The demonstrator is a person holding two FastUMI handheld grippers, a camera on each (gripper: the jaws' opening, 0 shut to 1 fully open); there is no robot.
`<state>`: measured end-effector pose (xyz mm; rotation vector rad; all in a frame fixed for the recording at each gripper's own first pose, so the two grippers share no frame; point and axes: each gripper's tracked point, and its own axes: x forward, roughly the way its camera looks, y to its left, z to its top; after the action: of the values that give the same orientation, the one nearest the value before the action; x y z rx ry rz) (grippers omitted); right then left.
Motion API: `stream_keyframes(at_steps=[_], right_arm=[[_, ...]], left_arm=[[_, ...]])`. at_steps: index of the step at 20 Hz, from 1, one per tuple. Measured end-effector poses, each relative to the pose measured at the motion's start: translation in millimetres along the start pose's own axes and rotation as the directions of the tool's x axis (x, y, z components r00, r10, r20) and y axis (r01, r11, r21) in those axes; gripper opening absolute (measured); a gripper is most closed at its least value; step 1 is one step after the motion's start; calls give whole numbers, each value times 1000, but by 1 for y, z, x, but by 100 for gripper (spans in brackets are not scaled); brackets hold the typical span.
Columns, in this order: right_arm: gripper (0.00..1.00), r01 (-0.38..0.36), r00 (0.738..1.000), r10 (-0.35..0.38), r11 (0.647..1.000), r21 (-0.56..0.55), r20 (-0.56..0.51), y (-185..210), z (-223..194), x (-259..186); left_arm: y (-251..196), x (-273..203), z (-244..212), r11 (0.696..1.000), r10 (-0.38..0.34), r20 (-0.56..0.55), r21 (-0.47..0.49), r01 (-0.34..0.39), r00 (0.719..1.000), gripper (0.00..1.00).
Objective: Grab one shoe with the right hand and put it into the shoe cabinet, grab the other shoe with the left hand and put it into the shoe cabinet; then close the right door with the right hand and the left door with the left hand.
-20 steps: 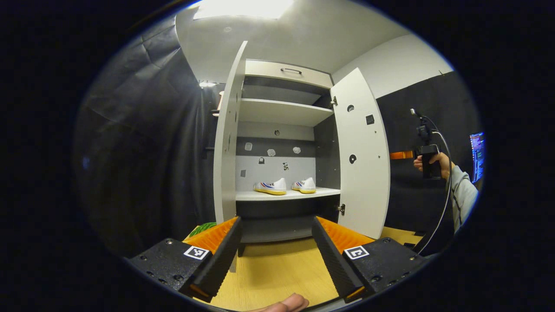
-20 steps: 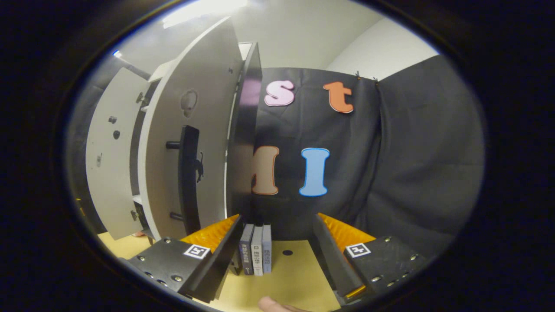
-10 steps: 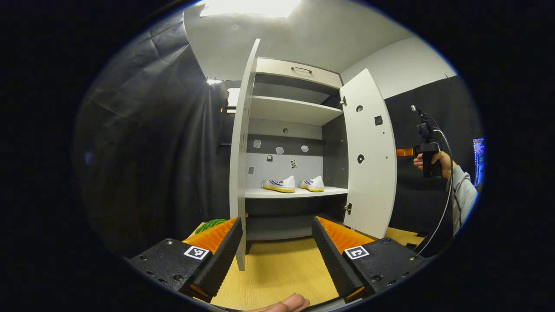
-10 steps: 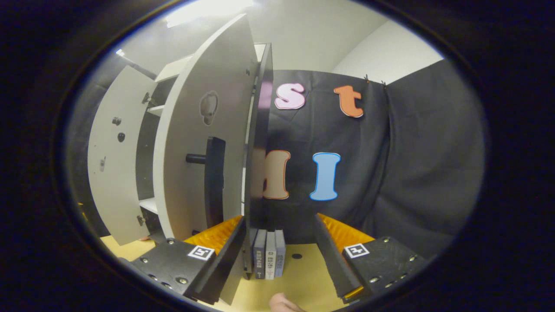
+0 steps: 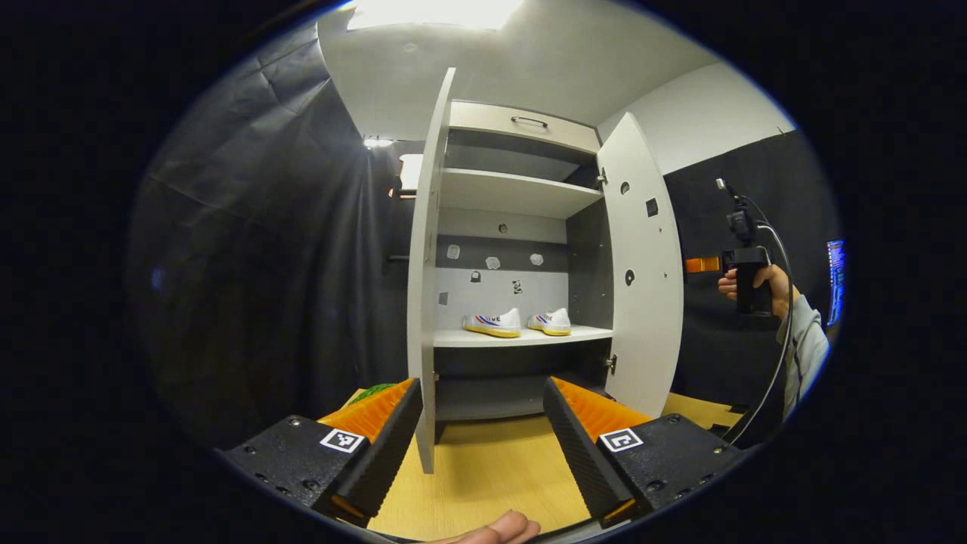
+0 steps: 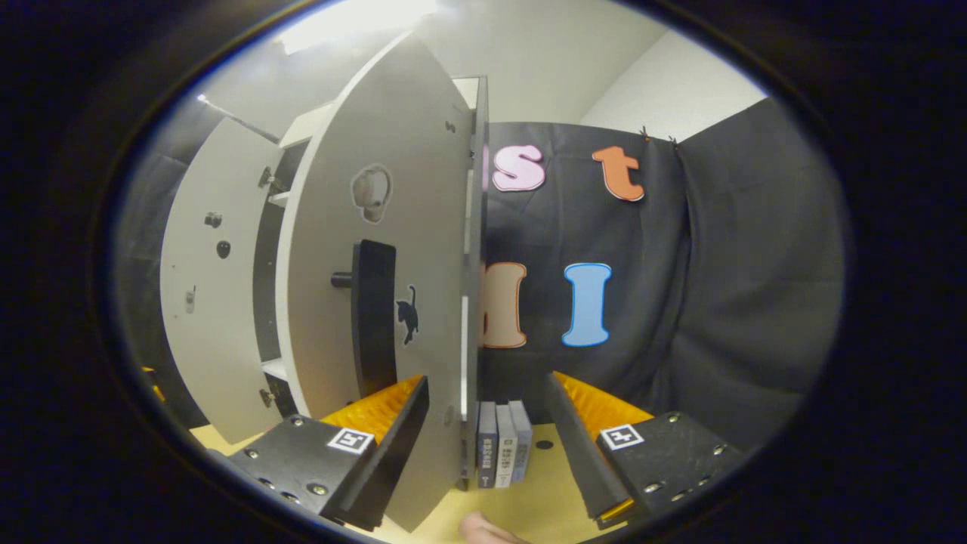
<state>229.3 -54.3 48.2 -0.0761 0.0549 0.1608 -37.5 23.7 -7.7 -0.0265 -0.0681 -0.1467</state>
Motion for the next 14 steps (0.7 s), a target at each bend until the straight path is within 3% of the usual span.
stream_keyframes(at_steps=[7,14], right_arm=[[91,78,995,-80,997,25,52,38,4,20],[92,-30,995,24,997,70,94,113,-9,20]], left_arm=[[24,-1,-4,999,51,-14,-4,-51,999,97],[56,-8,-2,995,104,-22,-9,-104,994,97]])
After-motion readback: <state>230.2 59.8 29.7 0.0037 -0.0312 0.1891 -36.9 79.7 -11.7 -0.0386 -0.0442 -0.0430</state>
